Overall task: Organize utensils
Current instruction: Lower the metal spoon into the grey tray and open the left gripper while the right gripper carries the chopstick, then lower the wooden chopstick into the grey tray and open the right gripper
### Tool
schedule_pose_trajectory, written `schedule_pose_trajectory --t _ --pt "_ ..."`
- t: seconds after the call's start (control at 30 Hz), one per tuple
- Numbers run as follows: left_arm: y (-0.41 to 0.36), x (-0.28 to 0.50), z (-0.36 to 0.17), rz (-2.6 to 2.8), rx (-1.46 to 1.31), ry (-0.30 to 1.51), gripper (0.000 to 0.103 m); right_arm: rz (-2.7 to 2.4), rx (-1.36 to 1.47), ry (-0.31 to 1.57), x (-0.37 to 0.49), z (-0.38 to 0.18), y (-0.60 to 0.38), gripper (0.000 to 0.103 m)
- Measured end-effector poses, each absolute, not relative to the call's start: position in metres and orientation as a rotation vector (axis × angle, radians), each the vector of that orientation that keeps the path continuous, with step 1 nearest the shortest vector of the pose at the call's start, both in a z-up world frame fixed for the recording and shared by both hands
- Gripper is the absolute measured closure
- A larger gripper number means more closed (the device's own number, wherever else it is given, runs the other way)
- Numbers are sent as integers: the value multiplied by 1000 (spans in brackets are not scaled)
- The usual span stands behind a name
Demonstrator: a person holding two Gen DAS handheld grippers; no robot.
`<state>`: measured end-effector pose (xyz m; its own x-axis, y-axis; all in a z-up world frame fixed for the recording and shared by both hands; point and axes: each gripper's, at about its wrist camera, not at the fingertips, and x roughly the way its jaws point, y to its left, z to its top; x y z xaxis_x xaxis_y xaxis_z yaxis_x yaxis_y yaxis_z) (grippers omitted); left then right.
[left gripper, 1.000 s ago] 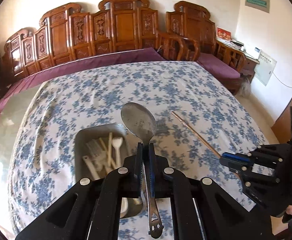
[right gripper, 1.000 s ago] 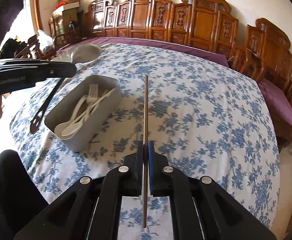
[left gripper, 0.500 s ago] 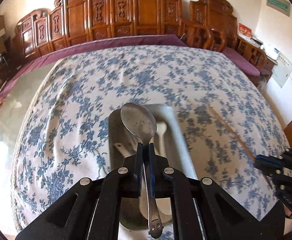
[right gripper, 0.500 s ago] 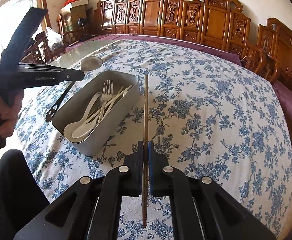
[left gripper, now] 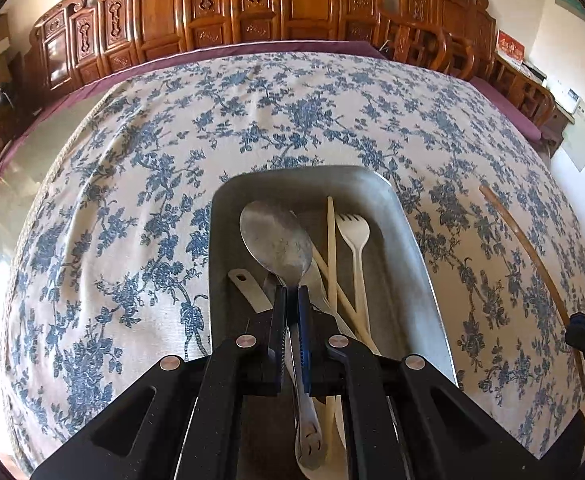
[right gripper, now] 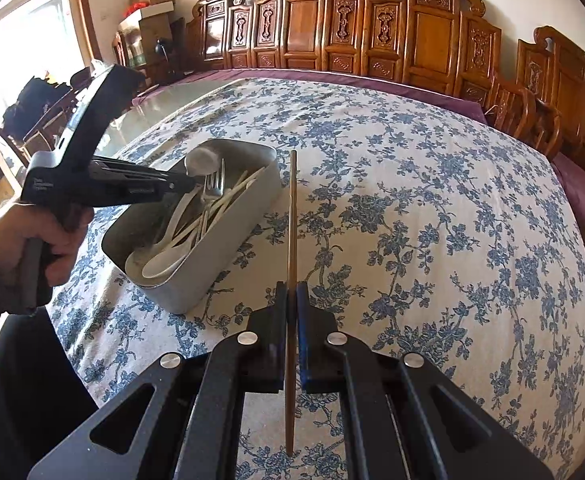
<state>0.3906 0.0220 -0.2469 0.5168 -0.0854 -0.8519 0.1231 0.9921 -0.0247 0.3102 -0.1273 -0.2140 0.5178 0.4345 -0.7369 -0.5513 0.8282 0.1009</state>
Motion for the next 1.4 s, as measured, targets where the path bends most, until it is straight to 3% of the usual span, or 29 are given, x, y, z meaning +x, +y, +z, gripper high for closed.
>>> schedule_pose_trajectory --t 0.2,0.23,0.43,0.9,1.4 --pt "23 391 -250 -124 39 1025 97 606 -154 840 312 -213 -116 97" --pt "23 391 -250 -119 40 1027 92 608 -155 839 311 -213 -115 97" --pt "28 378 -239 -135 53 988 81 624 -154 833 308 -208 -102 97" --pt "77 335 -203 -117 14 918 80 676 -139 846 311 -198 -47 97" --pt "120 302 -187 -48 -24 849 76 597 -42 968 353 -221 6 97"
